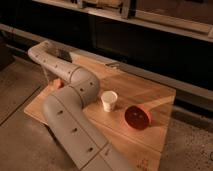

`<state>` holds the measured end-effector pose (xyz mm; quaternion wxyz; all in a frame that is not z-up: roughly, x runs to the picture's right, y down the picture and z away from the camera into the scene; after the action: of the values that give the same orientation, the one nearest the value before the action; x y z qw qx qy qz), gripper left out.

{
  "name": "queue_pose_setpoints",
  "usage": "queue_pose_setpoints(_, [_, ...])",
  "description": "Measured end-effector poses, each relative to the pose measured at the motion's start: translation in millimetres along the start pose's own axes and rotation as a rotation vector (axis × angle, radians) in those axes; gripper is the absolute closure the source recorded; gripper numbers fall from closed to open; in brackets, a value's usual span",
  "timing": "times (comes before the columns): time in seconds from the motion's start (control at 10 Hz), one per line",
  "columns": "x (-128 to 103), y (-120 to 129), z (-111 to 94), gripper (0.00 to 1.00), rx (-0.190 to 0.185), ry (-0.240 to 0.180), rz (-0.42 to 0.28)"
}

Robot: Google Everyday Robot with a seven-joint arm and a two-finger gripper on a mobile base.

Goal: Place the pepper on the white sponge

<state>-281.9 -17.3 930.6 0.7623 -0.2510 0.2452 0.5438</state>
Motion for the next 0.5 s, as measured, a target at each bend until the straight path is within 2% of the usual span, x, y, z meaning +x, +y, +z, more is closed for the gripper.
queue_pose_setpoints(0.2, [1.7, 0.1, 5.4, 0.41, -0.007, 0.014, 0.002])
queue_pose_setpoints(0.5, [1.3, 2.5, 6.7, 0.7, -0.025, 0.02, -0.019])
